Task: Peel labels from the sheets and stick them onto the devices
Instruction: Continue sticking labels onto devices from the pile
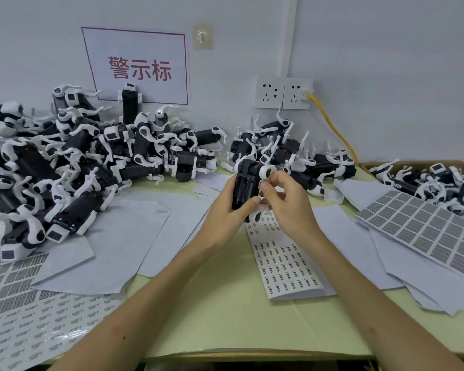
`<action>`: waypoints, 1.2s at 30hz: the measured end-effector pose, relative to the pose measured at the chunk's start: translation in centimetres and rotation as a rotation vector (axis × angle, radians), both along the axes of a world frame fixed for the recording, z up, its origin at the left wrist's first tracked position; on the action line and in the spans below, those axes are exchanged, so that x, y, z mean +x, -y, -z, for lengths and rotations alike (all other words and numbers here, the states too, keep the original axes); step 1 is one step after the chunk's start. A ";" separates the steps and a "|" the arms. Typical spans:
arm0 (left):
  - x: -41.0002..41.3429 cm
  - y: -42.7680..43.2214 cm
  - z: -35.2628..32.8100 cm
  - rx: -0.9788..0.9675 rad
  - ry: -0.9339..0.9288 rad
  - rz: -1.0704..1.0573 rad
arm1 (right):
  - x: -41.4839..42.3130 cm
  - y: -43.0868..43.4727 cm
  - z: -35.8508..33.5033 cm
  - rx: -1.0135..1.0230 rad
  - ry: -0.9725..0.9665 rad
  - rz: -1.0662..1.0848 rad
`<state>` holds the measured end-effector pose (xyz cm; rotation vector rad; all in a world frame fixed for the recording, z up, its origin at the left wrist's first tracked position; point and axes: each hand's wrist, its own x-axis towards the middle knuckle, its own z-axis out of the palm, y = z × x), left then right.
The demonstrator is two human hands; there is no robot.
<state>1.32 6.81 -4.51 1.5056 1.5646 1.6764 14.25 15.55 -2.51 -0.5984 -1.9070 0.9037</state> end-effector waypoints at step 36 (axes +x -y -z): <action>0.0 0.3 -0.5 -0.041 0.055 0.059 | 0.4 -0.7 -0.1 -0.124 -0.137 0.015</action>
